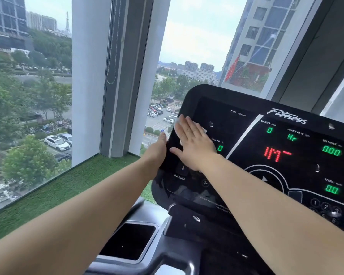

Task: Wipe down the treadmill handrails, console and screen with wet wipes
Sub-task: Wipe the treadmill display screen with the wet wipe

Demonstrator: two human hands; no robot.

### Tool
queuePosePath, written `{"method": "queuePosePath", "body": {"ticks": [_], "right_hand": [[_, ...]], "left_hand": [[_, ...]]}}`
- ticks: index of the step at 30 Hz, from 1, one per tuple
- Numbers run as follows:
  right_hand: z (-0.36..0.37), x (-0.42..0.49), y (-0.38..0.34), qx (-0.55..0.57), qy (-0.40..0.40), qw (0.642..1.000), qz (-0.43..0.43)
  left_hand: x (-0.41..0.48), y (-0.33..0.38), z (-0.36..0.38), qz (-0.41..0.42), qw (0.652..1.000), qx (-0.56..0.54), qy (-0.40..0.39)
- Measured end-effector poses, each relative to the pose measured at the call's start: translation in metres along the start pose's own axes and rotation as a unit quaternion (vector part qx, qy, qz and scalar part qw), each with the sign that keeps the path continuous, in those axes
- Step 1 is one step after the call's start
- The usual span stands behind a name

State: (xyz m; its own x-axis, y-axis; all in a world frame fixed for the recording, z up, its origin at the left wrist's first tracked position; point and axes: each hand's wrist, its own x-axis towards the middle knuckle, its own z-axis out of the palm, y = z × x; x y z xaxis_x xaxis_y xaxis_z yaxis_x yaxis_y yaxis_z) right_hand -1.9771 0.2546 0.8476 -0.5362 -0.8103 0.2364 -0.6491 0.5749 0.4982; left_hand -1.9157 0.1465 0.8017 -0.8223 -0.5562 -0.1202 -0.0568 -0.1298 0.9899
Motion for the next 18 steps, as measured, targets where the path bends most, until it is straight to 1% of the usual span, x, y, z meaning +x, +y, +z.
{"method": "queuePosePath", "body": {"ticks": [2,3,5,7,9,11,13,14,16,18], "right_hand": [[0.000,0.000,-0.009,0.008,0.001,0.999,0.032],[0.002,-0.003,-0.017,0.012,-0.005,0.999,0.032],[0.008,-0.010,-0.026,0.004,-0.023,1.000,0.002],[0.005,-0.010,-0.015,-0.018,-0.031,0.998,-0.046],[-0.004,-0.003,0.001,-0.032,-0.036,0.997,-0.065],[-0.010,0.004,0.006,-0.024,-0.025,0.999,-0.023],[-0.008,0.004,-0.008,-0.019,-0.011,1.000,0.019],[-0.004,0.001,-0.019,-0.009,-0.012,1.000,0.021],[0.005,-0.007,-0.035,0.002,-0.029,1.000,-0.013],[0.006,-0.008,-0.029,-0.009,-0.032,0.998,-0.053]], "left_hand": [[0.001,-0.001,0.000,0.002,1.000,-0.004,-0.007],[0.001,-0.001,0.000,0.004,1.000,-0.004,-0.009],[-0.001,0.001,0.000,0.001,1.000,0.000,-0.004],[-0.001,0.001,-0.001,-0.010,1.000,-0.002,-0.004],[-0.001,0.002,-0.002,-0.005,1.000,-0.017,-0.010],[-0.002,0.003,-0.002,-0.004,1.000,-0.029,-0.011],[-0.001,0.001,-0.001,0.002,1.000,-0.026,-0.011],[-0.002,0.001,-0.001,0.000,1.000,-0.021,-0.004],[0.000,-0.001,-0.004,-0.005,1.000,-0.022,0.002],[0.000,-0.002,-0.007,-0.009,0.999,-0.046,-0.013]]}}
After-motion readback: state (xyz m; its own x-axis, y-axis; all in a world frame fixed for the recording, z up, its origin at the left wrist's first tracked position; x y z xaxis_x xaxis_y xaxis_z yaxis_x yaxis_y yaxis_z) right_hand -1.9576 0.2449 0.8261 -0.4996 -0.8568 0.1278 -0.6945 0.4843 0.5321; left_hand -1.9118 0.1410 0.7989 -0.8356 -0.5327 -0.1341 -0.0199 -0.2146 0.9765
